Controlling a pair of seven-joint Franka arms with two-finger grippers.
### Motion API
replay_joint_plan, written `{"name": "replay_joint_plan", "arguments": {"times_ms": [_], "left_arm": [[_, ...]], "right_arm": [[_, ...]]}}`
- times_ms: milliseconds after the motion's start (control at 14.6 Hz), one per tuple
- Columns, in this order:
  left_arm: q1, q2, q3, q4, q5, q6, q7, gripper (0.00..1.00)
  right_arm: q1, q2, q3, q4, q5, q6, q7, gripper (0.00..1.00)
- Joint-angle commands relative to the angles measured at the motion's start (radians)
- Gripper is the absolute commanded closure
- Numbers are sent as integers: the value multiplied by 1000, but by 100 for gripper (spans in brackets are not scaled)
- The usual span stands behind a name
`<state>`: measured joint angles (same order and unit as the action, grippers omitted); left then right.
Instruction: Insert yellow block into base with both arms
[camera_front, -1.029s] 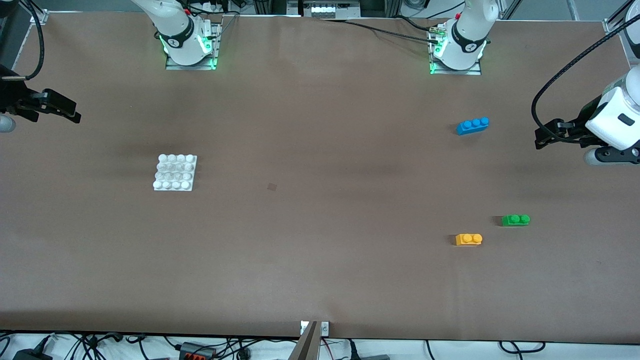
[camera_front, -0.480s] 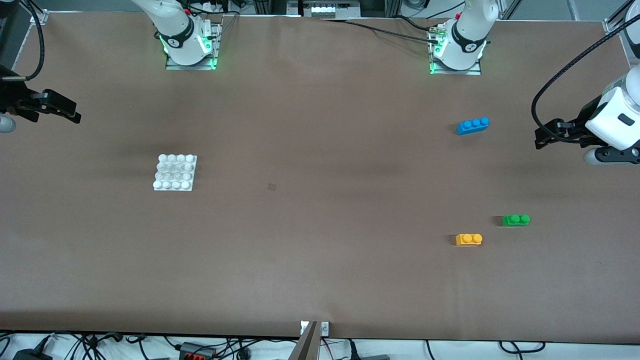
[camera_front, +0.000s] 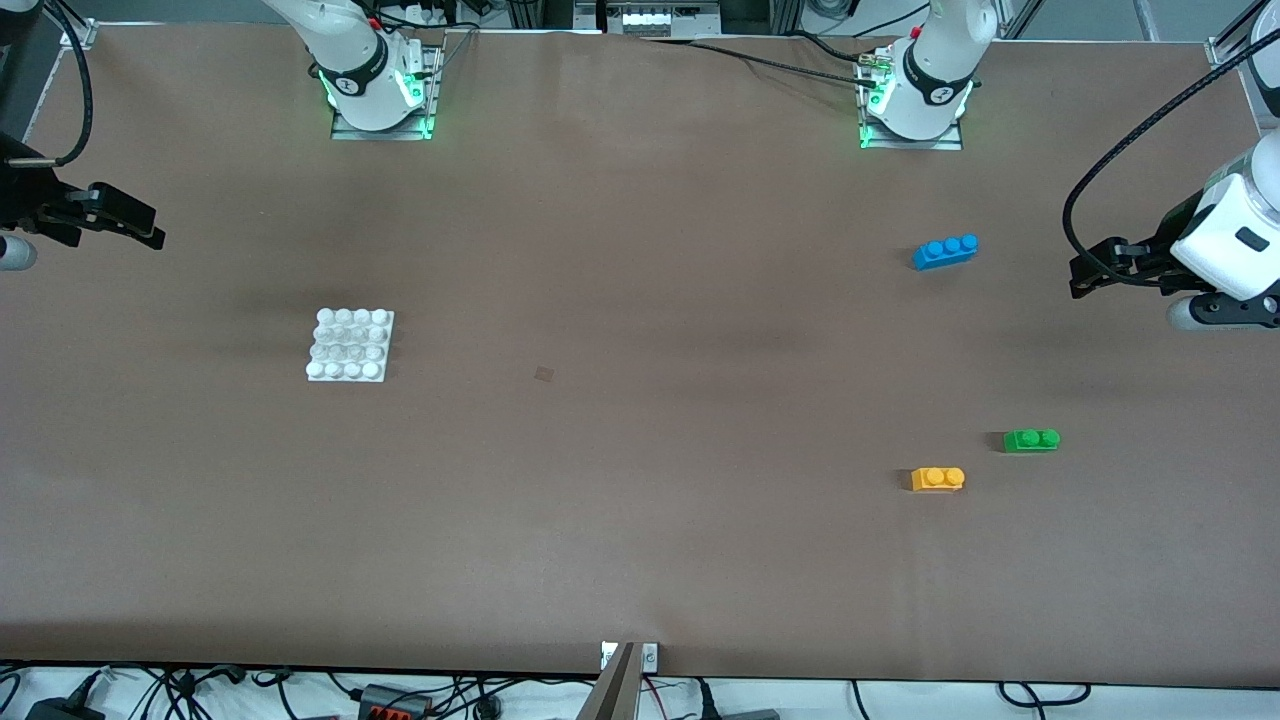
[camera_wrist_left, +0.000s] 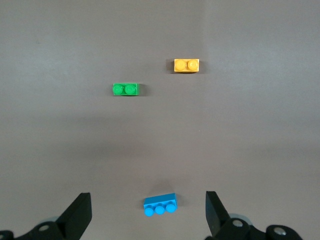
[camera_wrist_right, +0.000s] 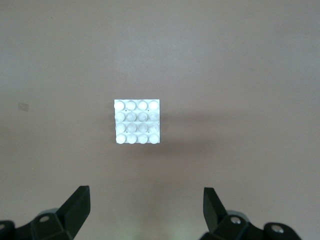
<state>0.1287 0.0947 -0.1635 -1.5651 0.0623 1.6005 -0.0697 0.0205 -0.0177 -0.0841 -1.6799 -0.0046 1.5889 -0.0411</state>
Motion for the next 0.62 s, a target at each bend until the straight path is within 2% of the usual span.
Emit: {"name": "replay_joint_plan", "arguments": {"times_ms": [0, 206, 549], "left_arm": [[6, -3, -8, 14, 11, -19, -1, 0], [6, -3, -8, 14, 11, -19, -1, 0], [6, -4, -8, 14, 11, -17, -1, 0]], "right_arm": [[9, 8, -5, 19, 3, -33, 4, 0], [18, 25, 1, 17, -26, -70, 9, 0], [30, 28, 3, 15, -25, -82, 1, 0]]}}
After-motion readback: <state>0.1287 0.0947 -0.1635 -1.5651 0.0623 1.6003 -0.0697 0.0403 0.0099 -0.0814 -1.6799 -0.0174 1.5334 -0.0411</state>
